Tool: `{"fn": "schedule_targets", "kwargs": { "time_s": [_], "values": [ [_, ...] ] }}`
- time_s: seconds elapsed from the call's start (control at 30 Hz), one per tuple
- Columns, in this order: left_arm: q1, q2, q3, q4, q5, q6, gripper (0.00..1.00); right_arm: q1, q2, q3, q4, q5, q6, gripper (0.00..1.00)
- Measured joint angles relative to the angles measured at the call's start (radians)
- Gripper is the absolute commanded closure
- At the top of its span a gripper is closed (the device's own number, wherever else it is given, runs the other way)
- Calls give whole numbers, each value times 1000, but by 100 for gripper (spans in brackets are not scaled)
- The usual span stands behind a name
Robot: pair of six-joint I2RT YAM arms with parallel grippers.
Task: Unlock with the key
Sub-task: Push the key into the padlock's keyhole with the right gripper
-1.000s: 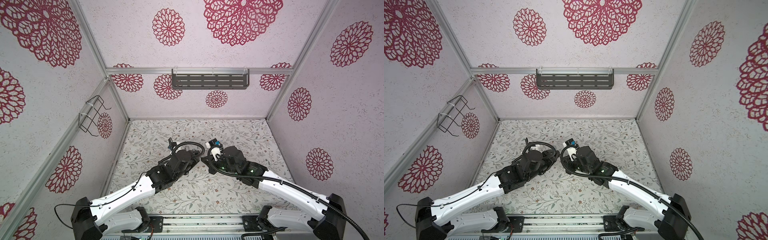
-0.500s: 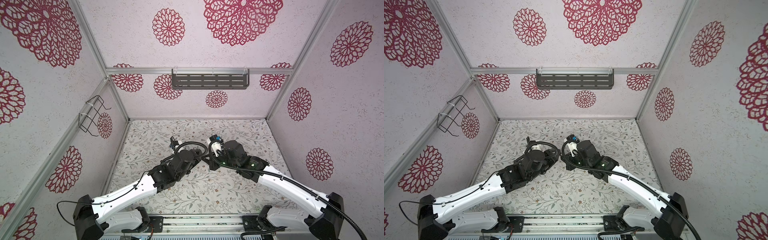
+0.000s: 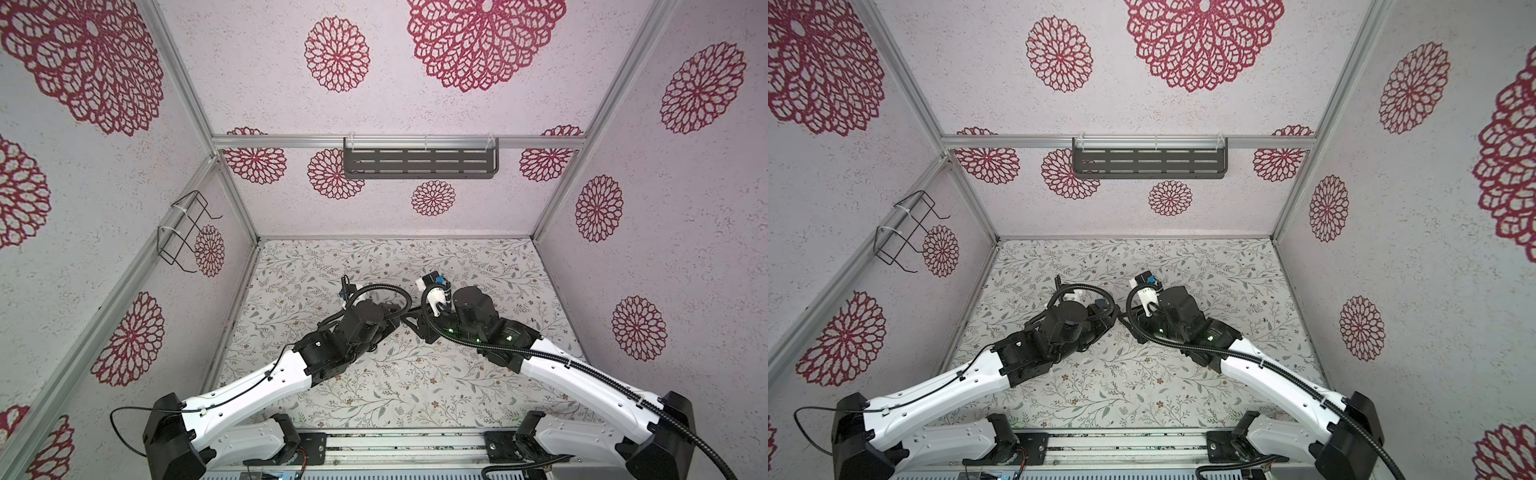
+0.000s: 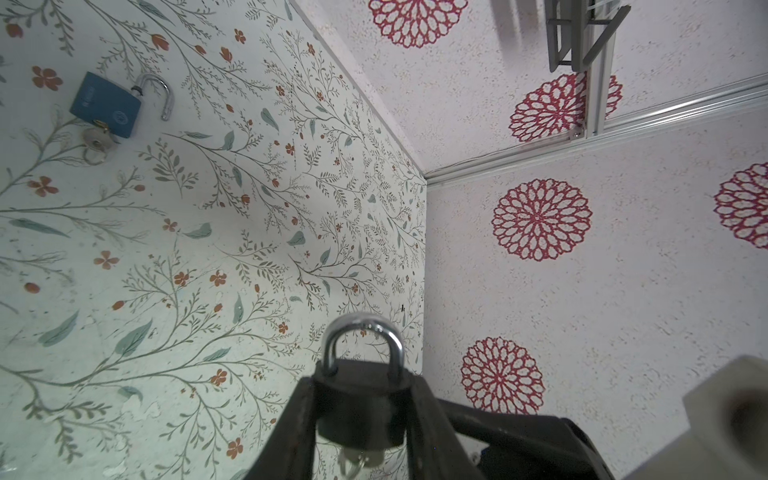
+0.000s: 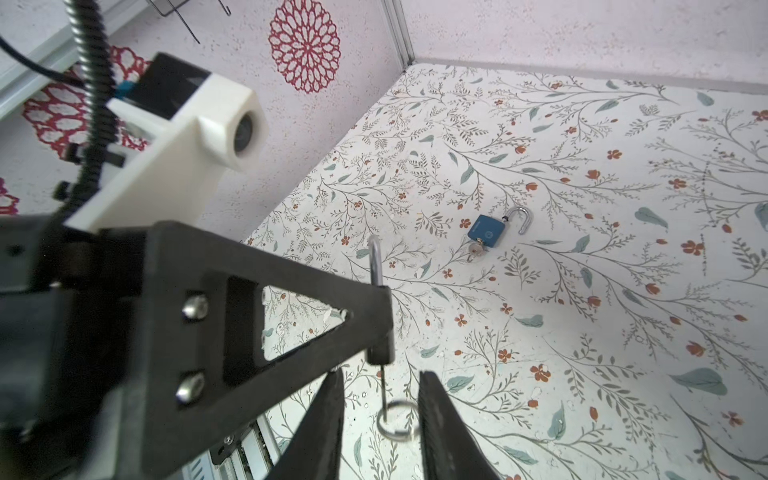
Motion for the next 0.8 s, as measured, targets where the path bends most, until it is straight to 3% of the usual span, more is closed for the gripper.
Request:
{"fn": "schedule_targets", "kwargs": {
  "time_s": [0.5,0.8],
  "values": [
    [0,0,-29,40,-7,-47,100,5,-21,-132,131,41,95,74],
    [0,0,-29,56,-6,-60,100,12,-10,-139,180,47,114,86]
  ]
}}
